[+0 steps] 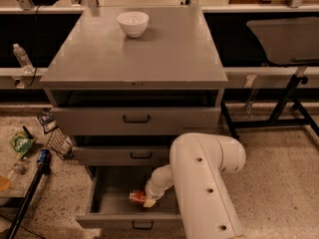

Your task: Place coke can into top drawer

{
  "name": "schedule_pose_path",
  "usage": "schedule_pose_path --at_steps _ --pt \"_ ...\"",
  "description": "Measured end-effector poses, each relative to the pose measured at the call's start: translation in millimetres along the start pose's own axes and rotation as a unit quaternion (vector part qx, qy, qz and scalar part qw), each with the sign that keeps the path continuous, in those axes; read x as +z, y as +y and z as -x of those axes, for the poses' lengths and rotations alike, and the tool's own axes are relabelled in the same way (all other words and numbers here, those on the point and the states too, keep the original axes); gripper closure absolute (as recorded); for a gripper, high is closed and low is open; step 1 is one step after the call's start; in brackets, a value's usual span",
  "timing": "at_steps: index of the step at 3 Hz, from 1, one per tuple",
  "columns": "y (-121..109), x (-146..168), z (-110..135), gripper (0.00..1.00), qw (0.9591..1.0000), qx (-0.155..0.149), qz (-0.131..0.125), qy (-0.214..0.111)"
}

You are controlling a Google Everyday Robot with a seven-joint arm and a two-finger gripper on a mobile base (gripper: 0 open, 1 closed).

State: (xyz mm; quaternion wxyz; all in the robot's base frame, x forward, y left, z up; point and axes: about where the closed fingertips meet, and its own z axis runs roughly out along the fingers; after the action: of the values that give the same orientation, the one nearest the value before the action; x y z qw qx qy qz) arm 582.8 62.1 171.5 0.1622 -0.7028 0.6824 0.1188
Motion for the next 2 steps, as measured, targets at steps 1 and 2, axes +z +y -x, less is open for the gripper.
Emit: schedule_pose_path --at_steps 1,2 --pt "-4.2 -13.6 -17.0 0.24 0.9997 0.011 -0.015 0.017" --pt "-7.3 -30.5 -29.2 0.06 0.9988 0.026 -0.029 0.029"
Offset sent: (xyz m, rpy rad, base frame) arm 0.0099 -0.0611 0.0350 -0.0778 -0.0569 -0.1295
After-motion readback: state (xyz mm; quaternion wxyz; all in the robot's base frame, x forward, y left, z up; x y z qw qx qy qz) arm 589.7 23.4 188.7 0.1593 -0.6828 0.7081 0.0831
